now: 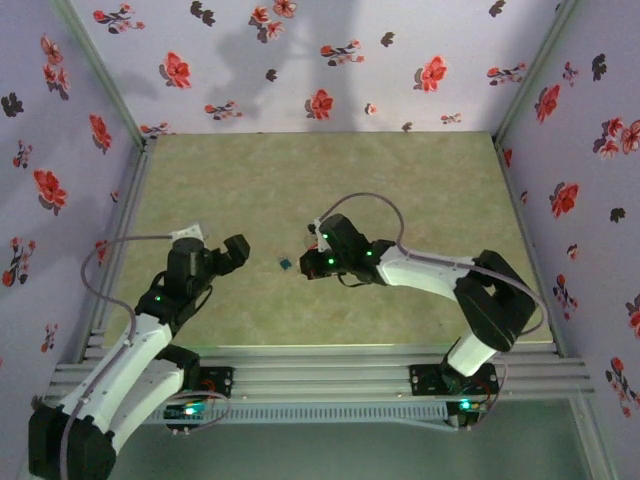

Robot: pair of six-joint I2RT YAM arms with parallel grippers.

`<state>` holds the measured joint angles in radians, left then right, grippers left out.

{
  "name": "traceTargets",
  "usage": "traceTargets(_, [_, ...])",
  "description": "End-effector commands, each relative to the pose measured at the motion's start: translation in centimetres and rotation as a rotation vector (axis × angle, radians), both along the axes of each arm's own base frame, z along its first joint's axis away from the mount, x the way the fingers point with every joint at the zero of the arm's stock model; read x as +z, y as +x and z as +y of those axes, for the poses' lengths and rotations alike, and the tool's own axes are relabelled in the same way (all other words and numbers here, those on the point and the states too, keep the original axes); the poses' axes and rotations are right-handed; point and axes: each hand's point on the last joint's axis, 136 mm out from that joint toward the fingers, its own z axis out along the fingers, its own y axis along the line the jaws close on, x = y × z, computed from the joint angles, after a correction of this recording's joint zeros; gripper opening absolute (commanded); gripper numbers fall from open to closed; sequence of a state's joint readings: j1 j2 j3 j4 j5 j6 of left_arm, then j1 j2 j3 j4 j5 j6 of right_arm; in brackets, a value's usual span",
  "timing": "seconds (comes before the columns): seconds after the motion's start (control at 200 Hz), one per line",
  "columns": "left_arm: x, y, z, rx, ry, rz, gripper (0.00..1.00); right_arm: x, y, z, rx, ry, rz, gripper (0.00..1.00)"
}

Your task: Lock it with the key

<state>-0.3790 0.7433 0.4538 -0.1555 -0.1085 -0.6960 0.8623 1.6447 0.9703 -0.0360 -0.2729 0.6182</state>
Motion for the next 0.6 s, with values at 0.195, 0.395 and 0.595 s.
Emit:
traceTargets(0.195, [-0.6, 0.0, 2.1, 0.084, 0.068, -0.028, 1.0, -3.1, 2.0, 1.2, -0.035, -0.15, 0.082, 0.0])
traceTargets(0.395, [-0.3, -0.2, 2.3, 0.091, 0.056, -0.043, 1.0, -4.3, 3.2, 1.8, -0.037, -0.181, 0.1, 0.0])
traceTargets(0.595, [-0.3, -0.3, 2.3, 0.092, 0.052, -0.041, 1.0, -5.3, 4.4, 1.4, -0.053, -0.193, 0.123, 0.0])
